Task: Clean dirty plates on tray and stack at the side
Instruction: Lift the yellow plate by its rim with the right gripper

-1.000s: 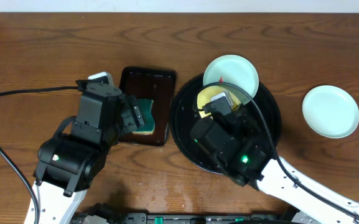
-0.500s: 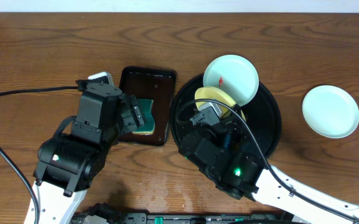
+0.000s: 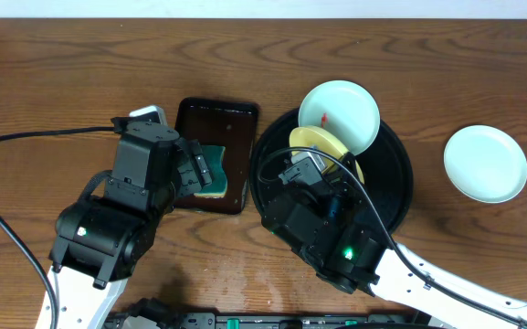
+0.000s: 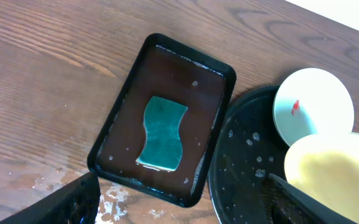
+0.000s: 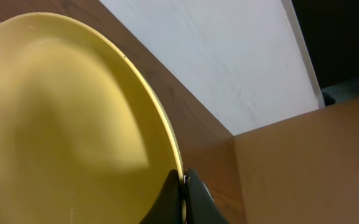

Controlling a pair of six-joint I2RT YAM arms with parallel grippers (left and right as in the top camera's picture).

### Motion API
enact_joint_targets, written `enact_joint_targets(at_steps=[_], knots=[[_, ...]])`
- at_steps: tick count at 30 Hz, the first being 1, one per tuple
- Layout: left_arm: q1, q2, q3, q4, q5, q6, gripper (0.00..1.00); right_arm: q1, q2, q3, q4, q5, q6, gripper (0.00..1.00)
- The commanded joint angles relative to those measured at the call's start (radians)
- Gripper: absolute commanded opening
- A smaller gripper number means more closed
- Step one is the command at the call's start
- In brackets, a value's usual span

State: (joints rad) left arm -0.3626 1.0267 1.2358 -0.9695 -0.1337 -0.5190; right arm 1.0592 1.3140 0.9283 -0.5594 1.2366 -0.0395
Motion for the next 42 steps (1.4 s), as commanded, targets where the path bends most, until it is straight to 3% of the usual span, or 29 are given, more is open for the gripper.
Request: enact_joint_targets(at_steps=[1,28,31,33,35,39,41,42], knots=[[0.004,0.005,0.014,-0.002,0.0,0.01,0.83,0.011,-0.009,0.024,0.005,0.05,-0.011,0.01],[0.004,0.005,0.014,-0.002,0.0,0.01,0.83,0.011,-0.009,0.024,0.03,0.016,-0.011,0.01],[0.004,0.005,0.014,-0.002,0.0,0.01,0.83,0.012,-0.008,0.024,0.031,0.053,-0.121,0.01],[0.004,0.005,0.014,-0.002,0.0,0.01,0.83,-0.01,-0.008,0.024,0.079,0.185,-0.07,0.01],[0.004,0.005,0.014,-0.002,0.0,0.01,0.83,0.005,-0.008,0.024,0.13,0.023,-0.193,0.01],[0.004,0.005,0.014,-0.002,-0.001,0.01,0.83,0.0,-0.008,0.024,0.165,0.086,-0.14,0.01],[0.004,0.005,0.014,-0.002,0.0,0.01,0.83,0.011,-0.007,0.024,0.148,-0.012,-0.23,0.01],[0.004,0.005,0.014,-0.002,0.0,0.01,0.83,0.011,-0.006,0.024,0.148,0.027,-0.235,0.01]])
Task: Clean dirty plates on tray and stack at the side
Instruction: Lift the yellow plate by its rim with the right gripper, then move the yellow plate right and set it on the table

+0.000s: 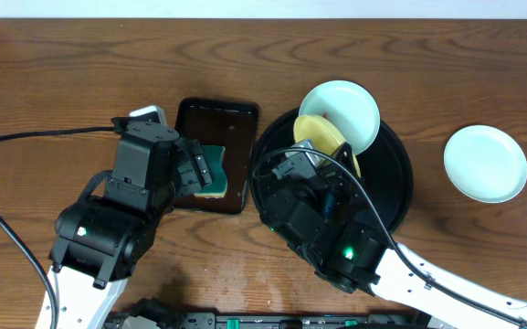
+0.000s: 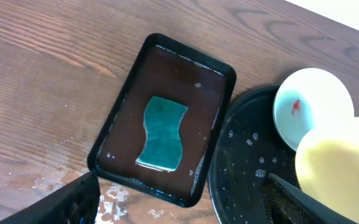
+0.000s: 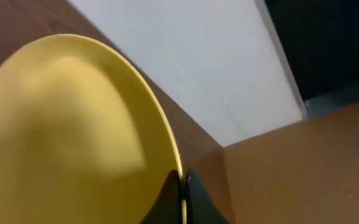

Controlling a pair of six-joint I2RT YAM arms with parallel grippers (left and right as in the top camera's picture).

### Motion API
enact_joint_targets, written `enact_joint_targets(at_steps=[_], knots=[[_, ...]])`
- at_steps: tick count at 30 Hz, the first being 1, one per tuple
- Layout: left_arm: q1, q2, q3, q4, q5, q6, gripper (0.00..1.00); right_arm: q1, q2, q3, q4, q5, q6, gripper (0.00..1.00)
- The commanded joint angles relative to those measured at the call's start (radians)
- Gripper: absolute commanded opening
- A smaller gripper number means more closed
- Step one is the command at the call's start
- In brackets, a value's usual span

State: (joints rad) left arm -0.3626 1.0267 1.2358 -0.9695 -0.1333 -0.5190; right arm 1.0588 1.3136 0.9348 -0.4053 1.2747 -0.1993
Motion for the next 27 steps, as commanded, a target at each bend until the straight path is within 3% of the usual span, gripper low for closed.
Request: enact_joint_targets(at_steps=[1,2,4,6,8,14,21,27], knots=[[0.004,0.005,0.014,-0.002,-0.001,0.01,0.83,0.005,-0.006,0.017,0.005,0.07,-0.031,0.01],[0.004,0.005,0.014,-0.002,-0.001,0.01,0.83,-0.002,-0.007,0.017,0.019,0.091,0.017,0.01],[0.004,0.005,0.014,-0.002,-0.001,0.01,0.83,0.006,-0.01,0.017,0.009,-0.027,-0.044,0.01],[0.004,0.005,0.014,-0.002,-0.001,0.01,0.83,0.005,-0.01,0.017,-0.003,0.003,-0.034,0.01],[0.004,0.005,0.014,-0.002,-0.001,0.01,0.83,-0.016,-0.012,0.017,-0.021,0.015,0.103,0.01],[0.004,0.005,0.014,-0.002,-0.001,0.01,0.83,-0.162,-0.014,0.017,-0.178,-0.453,0.525,0.01],[0.004,0.005,0.014,-0.002,-0.001,0.01,0.83,-0.484,-0.092,0.017,-0.193,-0.906,0.581,0.01],[0.004,0.005,0.014,-0.002,-0.001,0.01,0.83,-0.961,-0.171,0.017,-0.193,-1.263,0.581,0.01]])
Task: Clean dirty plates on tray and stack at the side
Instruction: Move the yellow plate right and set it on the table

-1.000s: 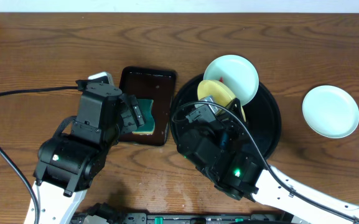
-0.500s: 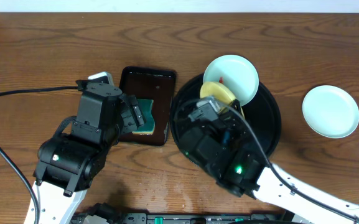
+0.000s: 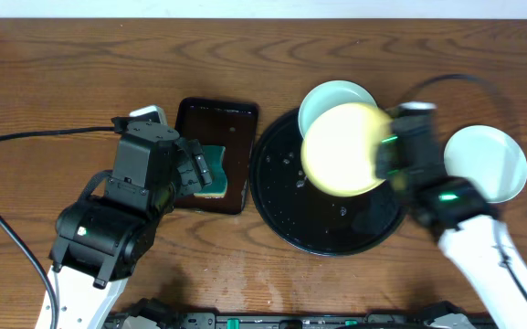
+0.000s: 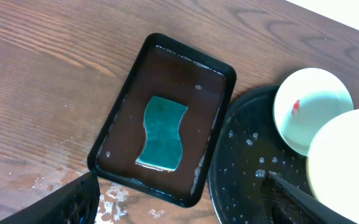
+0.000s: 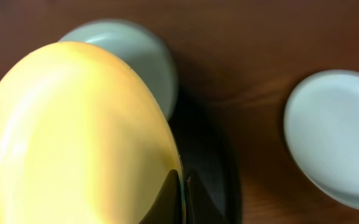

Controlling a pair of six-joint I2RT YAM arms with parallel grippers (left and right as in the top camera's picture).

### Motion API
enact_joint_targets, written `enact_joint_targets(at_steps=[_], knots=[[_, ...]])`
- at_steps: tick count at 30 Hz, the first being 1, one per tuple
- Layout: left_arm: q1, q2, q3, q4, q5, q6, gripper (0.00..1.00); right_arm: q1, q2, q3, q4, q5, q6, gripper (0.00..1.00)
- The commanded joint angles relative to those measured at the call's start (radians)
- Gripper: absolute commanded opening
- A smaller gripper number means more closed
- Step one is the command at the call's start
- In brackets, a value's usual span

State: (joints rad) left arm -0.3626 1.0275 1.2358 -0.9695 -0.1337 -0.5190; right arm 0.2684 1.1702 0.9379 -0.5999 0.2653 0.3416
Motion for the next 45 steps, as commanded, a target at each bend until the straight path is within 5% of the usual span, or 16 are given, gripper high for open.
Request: enact_joint_targets(at_steps=[1,6,12,22,25,28,32,37,45], knots=[[0.004,0.004,0.014,-0.002,0.0,0.01,0.83,-0.245,-0.027,0.014,0.002,-0.286,0.04,0.01],[0.004,0.004,0.014,-0.002,0.0,0.01,0.83,-0.615,0.027,0.014,0.011,-0.336,0.084,0.01],[0.004,0.004,0.014,-0.002,0.0,0.01,0.83,-0.88,0.16,0.014,0.087,-0.319,0.155,0.01],[0.004,0.004,0.014,-0.002,-0.001,0.01,0.83,-0.959,0.405,0.014,0.129,-0.298,0.158,0.02],[0.004,0.004,0.014,-0.002,0.0,0.01,0.83,-0.958,0.406,0.014,0.174,-0.314,0.087,0.46],[0.004,0.004,0.014,-0.002,-0.001,0.01,0.83,-0.944,0.36,0.022,0.207,-0.453,0.016,0.58],[0.004,0.004,0.014,-0.002,0.0,0.01,0.83,-0.884,0.251,0.031,0.235,-0.698,-0.045,0.58],[0.004,0.004,0.014,-0.002,0.0,0.01,0.83,-0.686,0.116,0.032,0.173,-0.767,-0.13,0.54],[0.004,0.004,0.014,-0.002,-0.001,0.01,0.83,-0.181,0.221,0.024,0.174,-0.235,-0.236,0.57]])
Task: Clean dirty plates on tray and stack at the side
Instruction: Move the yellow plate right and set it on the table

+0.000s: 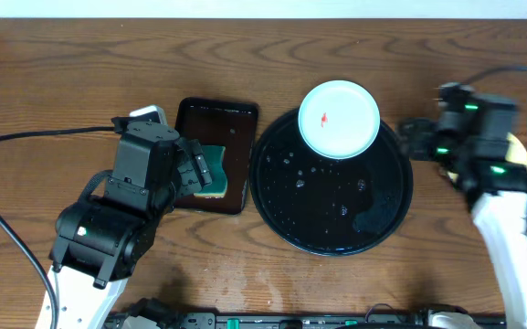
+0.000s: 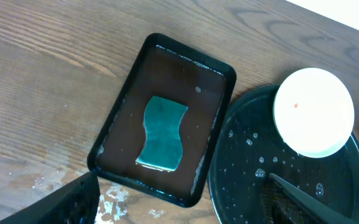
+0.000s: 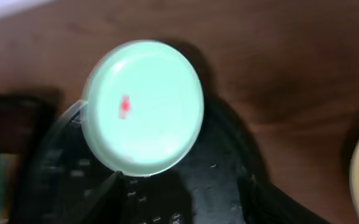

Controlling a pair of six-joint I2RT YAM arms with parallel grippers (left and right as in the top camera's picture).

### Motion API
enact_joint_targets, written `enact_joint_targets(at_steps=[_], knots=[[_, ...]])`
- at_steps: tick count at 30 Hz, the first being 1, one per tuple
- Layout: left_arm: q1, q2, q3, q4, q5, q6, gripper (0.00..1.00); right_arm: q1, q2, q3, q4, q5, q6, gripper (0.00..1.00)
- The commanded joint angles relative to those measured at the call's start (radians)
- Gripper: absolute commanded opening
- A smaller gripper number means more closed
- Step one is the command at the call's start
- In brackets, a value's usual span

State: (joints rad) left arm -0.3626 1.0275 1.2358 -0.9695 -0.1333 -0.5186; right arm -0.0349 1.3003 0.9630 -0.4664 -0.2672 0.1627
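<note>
A pale green plate (image 1: 339,119) with a red smear lies on the far rim of the round black tray (image 1: 332,228); the right wrist view has this plate (image 3: 143,104) too. My right gripper (image 3: 198,200) is open and empty, over the tray's right edge, pointing toward that plate. A yellow plate lies on the table to its right, mostly hidden under the right arm (image 1: 469,137) from overhead. My left gripper (image 2: 185,208) hangs open above the green sponge (image 2: 162,132).
The sponge lies in a wet rectangular black tray (image 2: 167,45) left of the round tray. Water drops dot the round tray (image 2: 272,186). White residue marks the wood (image 2: 120,208) near the rectangular tray's front edge. A cable (image 1: 26,137) trails left.
The right gripper held the yellow plate over the round tray's right part. Now the plate lies at the right side of the table, and the gripper is open. The left arm has not moved.
The right gripper first held the yellow plate tilted above the round tray, the left gripper open over the sponge tray. Then the plate was over the tray's right part, near the pale plate at the side. Now it lies there, let go.
</note>
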Motion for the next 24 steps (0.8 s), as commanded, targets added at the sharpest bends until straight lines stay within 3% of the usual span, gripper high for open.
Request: enact_joint_targets(at_steps=[1,7,14,16,17,18,21,22,24], knots=[[0.004,0.004,0.014,-0.002,-0.001,0.01,0.83,0.148,0.129,-0.001,0.074,0.333,-0.057,0.57],[0.004,0.004,0.014,-0.002,-0.001,0.01,0.83,0.179,0.376,-0.001,0.302,0.345,-0.074,0.57],[0.004,0.004,0.014,-0.002,-0.001,0.01,0.83,0.179,0.546,-0.001,0.468,0.345,-0.053,0.54],[0.004,0.004,0.014,-0.002,-0.001,0.01,0.83,0.178,0.568,-0.001,0.479,0.345,-0.013,0.45],[0.004,0.004,0.014,-0.002,-0.001,0.01,0.83,0.178,0.584,-0.001,0.482,0.345,0.019,0.26],[0.004,0.004,0.014,-0.002,-0.001,0.01,0.83,0.178,0.587,-0.001,0.481,0.345,0.037,0.2],[0.004,0.004,0.014,-0.002,-0.001,0.01,0.83,0.178,0.593,-0.001,0.471,0.346,0.069,0.14],[0.004,0.004,0.014,-0.002,-0.001,0.01,0.83,0.178,0.592,-0.001,0.466,0.346,0.069,0.03],[0.004,0.004,0.014,-0.002,-0.001,0.01,0.83,0.178,0.583,-0.001,0.45,0.338,0.078,0.01]])
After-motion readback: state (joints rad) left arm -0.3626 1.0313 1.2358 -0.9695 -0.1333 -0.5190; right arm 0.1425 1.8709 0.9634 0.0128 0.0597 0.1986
